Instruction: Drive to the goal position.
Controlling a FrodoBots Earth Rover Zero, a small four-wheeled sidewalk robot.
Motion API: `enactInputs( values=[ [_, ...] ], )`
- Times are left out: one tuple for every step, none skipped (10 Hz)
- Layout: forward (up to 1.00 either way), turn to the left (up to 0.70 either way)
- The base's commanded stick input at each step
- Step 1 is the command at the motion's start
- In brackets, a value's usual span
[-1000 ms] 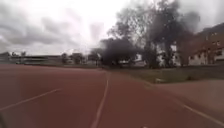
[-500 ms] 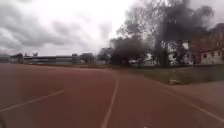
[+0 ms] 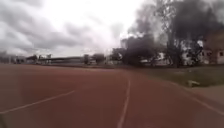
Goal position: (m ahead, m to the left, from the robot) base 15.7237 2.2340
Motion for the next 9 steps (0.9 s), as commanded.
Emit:
enactInputs(
  values=[
    [0.70,0.00],
    [0.70,0.00],
    [0.70,0.00],
    [0.70,0.00],
    [0.70,0.00],
    [0.70,0.00],
    [0.70,0.00],
    [0.70,0.00],
    [0.70,0.00]
  ],
)
